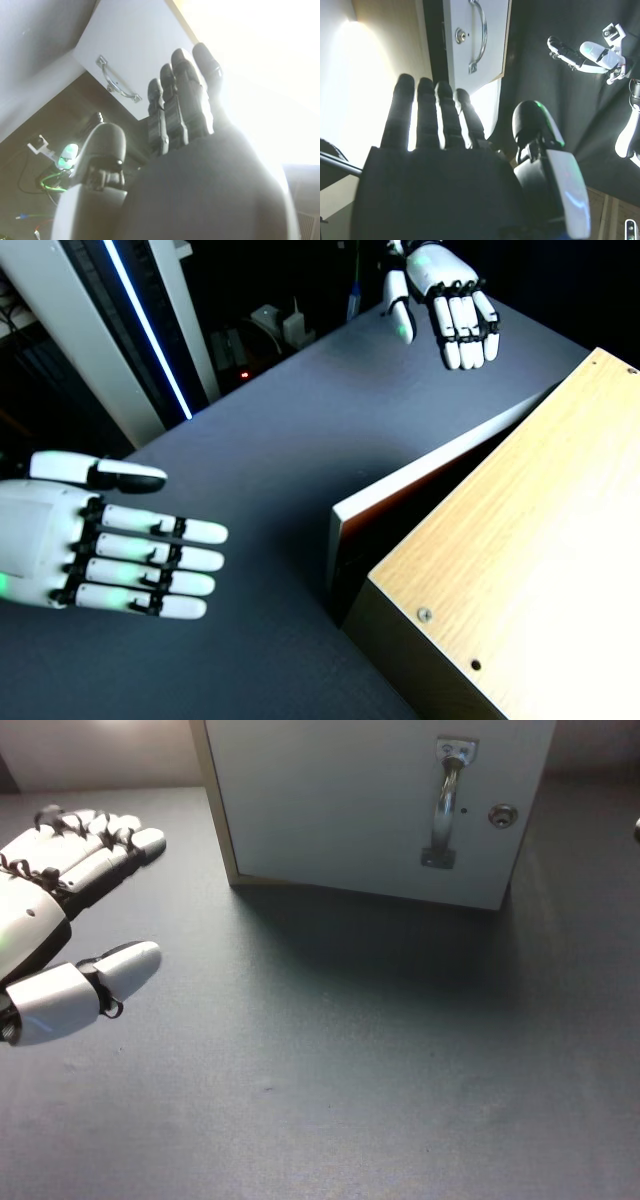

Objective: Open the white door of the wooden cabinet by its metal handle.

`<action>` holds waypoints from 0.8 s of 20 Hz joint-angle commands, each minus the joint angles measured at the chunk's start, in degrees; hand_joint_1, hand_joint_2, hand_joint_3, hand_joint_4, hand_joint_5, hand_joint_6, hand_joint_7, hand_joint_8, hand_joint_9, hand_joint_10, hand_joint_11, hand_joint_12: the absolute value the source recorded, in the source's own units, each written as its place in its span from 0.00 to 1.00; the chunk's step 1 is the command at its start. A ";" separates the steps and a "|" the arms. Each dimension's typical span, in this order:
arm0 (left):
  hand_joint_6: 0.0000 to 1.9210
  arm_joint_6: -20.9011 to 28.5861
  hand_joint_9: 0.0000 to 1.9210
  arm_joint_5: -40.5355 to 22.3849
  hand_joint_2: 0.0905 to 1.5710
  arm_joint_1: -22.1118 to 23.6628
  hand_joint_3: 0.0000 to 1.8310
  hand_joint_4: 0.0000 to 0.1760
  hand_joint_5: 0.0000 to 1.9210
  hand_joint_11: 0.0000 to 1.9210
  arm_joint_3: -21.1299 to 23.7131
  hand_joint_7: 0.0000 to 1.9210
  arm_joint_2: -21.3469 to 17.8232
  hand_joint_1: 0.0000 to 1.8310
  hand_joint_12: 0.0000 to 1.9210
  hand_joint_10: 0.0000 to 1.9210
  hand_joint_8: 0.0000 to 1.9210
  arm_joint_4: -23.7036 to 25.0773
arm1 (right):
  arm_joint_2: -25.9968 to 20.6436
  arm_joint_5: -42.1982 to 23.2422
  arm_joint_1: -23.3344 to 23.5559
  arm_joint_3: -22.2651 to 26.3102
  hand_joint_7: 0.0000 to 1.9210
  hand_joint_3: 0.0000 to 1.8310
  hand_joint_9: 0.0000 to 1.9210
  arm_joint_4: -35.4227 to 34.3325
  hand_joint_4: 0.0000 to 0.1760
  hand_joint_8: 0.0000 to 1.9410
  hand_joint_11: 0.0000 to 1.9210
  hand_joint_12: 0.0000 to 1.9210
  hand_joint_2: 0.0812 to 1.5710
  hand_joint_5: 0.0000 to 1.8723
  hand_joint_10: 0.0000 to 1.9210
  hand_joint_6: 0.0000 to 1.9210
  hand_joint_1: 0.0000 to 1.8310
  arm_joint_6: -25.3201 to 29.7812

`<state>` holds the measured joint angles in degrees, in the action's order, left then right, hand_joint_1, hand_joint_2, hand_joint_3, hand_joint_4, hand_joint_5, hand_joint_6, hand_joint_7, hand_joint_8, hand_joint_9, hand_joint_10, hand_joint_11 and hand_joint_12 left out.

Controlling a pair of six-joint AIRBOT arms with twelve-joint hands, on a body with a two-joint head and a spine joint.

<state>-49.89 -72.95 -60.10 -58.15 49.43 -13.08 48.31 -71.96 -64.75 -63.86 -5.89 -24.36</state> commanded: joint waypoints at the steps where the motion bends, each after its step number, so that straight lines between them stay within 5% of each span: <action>1: 0.00 0.18 0.03 -7.54 0.87 0.40 0.00 0.00 0.04 0.02 -0.28 0.02 -0.10 0.00 0.06 0.00 0.00 -0.45 | -0.12 -6.93 0.67 -0.31 0.04 0.01 0.02 -1.62 0.00 0.00 0.01 0.07 0.86 0.06 0.00 0.00 0.00 0.11; 6: 0.00 0.38 0.03 -7.26 0.88 0.76 0.00 0.00 0.05 0.04 -0.41 0.03 -0.13 0.00 0.06 0.00 0.00 -0.26 | 0.19 -6.08 2.10 -0.94 0.04 0.00 0.01 -1.09 0.00 0.00 0.01 0.06 0.85 0.06 0.00 0.00 0.00 0.11; 16: 0.01 0.79 0.04 -7.16 0.90 0.89 0.01 0.00 0.07 0.03 -0.34 0.05 -0.07 0.00 0.05 0.00 0.00 0.14 | 4.72 5.44 15.13 -8.04 0.00 0.00 0.00 4.41 0.00 0.00 0.00 0.00 0.81 0.00 0.00 0.00 0.00 0.11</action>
<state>-49.36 -72.77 -59.61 -58.15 49.45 -12.62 53.36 -60.31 -49.87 -71.85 0.23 -24.36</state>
